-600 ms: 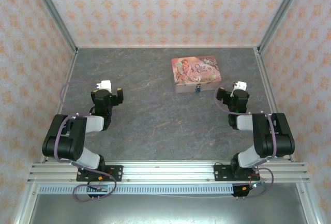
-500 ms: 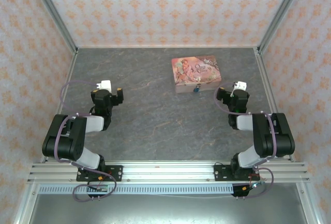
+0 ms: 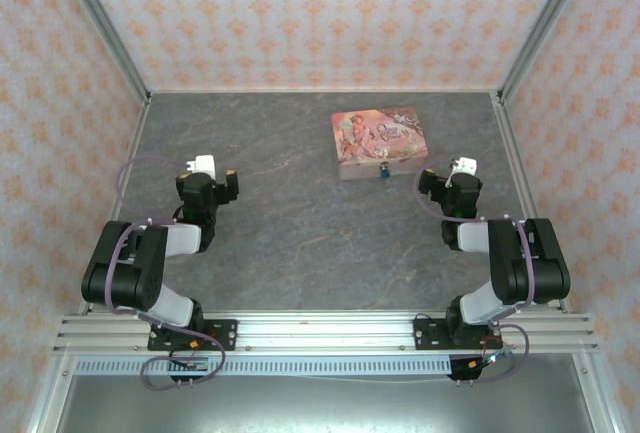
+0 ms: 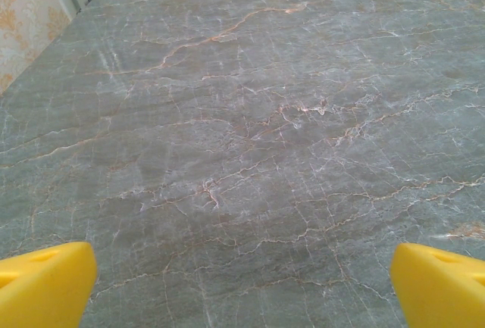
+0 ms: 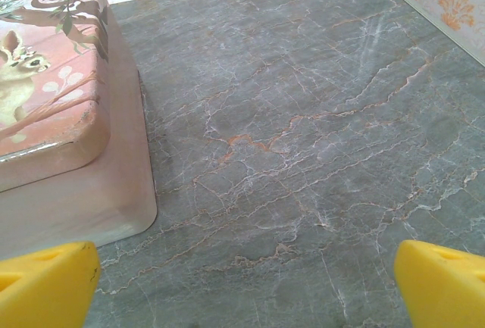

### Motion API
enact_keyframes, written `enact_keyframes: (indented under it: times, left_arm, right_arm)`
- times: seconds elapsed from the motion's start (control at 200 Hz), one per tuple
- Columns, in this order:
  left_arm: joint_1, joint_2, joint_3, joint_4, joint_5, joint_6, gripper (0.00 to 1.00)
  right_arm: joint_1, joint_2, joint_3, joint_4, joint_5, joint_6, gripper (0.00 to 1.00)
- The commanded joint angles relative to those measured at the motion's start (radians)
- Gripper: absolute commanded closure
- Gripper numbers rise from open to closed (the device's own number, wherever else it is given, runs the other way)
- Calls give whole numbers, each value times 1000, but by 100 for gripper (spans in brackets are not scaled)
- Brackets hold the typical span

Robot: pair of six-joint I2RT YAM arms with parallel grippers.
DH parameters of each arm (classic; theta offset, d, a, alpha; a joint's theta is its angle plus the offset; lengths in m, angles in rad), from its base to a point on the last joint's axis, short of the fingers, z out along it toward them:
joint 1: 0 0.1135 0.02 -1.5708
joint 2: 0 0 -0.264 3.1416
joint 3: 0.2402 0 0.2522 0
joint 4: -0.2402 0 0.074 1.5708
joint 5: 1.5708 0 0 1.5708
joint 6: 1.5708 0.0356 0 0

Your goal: Unlock a padlock with a key

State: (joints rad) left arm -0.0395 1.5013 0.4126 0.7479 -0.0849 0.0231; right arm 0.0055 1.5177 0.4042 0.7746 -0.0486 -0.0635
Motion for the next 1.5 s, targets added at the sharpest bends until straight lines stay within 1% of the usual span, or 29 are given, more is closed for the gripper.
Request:
enact_keyframes:
  times: [0.0,0.23,0.295,0.355,0.445,0.541,0.621,0.666,0.766,0.806,0.866,0.891,0.991,1.126,1.196,1.266,1.356,1.431,1.496]
  left_arm:
    - [-5,-4,17,-10,-4,-12,0]
    - [-5,-5,13,-4,-6,-12,0]
    - [-5,-16,13,-11,-39,-27,0]
    - [-4,-58,21,-59,-59,-35,0]
    - [-5,-160,45,-181,-95,-48,0]
    - [-5,-275,79,-326,-92,-68,0]
    - [-5,-369,139,-515,-68,-118,0]
    - [-5,-414,187,-636,-58,-172,0]
    - [-5,-488,266,-848,0,-305,0]
    - [-5,-512,274,-889,44,-359,0]
    - [-6,-550,261,-909,123,-419,0]
    - [-8,-568,251,-915,153,-441,0]
    - [-19,-632,193,-906,216,-540,0]
    - [-45,-703,68,-794,282,-706,0]
    - [-72,-723,17,-736,292,-764,0]
    - [-101,-725,-9,-704,297,-781,0]
    - [-124,-710,-11,-716,302,-774,0]
    - [-128,-697,-6,-725,310,-766,0]
    - [-129,-693,-2,-732,311,-758,0]
  right_arm:
    - [4,5,17,-4,21,16,1]
    - [2,1,15,0,24,18,1]
    - [1,-12,26,-28,45,26,1]
    - [1,-43,39,-74,64,34,1]
    - [1,-124,49,-163,94,43,1]
    - [2,-234,58,-270,90,48,1]
    - [1,-317,99,-442,66,75,1]
    - [3,-357,135,-548,16,85,1]
    - [22,-421,204,-739,-117,116,1]
    - [43,-436,237,-818,-136,132,1]
    - [92,-443,293,-936,-146,141,0]
    - [116,-440,317,-987,-150,141,2]
    - [210,-409,413,-1160,-166,153,7]
    - [345,-340,516,-1339,-166,154,14]
    - [420,-255,562,-1403,-162,132,16]
    - [490,-181,618,-1476,-155,99,18]
    - [563,-69,695,-1568,-142,49,22]
    - [605,22,765,-1636,-128,6,26]
    - [626,94,814,-1671,-140,-18,29]
